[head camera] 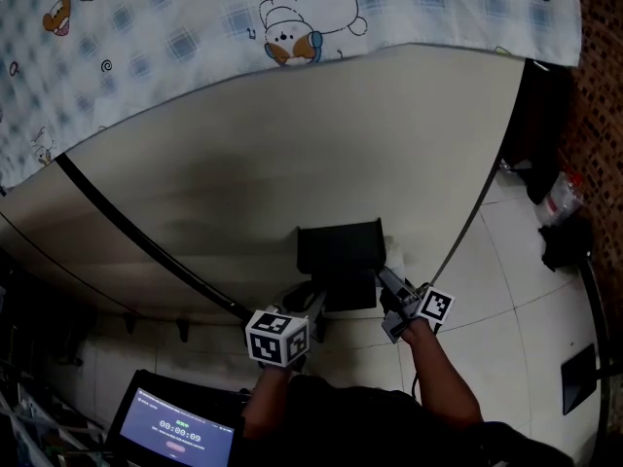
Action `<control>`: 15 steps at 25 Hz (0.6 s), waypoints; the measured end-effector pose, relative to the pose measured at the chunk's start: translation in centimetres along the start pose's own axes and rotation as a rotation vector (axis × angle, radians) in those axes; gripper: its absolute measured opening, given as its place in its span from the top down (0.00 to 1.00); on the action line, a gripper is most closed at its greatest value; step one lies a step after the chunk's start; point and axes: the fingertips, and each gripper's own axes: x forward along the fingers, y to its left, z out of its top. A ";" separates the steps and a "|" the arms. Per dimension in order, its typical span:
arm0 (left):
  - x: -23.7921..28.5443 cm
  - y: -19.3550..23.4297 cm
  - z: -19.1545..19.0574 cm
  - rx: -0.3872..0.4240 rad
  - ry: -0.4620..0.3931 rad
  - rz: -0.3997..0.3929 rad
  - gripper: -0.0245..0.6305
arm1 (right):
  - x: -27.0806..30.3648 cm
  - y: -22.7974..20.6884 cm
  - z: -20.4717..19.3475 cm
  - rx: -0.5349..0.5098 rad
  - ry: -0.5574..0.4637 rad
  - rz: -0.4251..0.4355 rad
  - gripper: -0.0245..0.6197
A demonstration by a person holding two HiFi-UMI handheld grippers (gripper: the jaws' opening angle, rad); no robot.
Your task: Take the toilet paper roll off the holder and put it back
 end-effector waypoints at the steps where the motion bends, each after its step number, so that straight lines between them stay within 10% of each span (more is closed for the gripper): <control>1: 0.0 0.0 0.0 -0.001 -0.001 -0.002 0.77 | 0.3 0.1 -0.3 -0.006 0.026 0.003 0.28; 15: -0.1 -0.4 0.0 -0.004 -0.012 -0.030 0.76 | 4.8 0.5 -6.5 0.063 0.297 0.082 0.28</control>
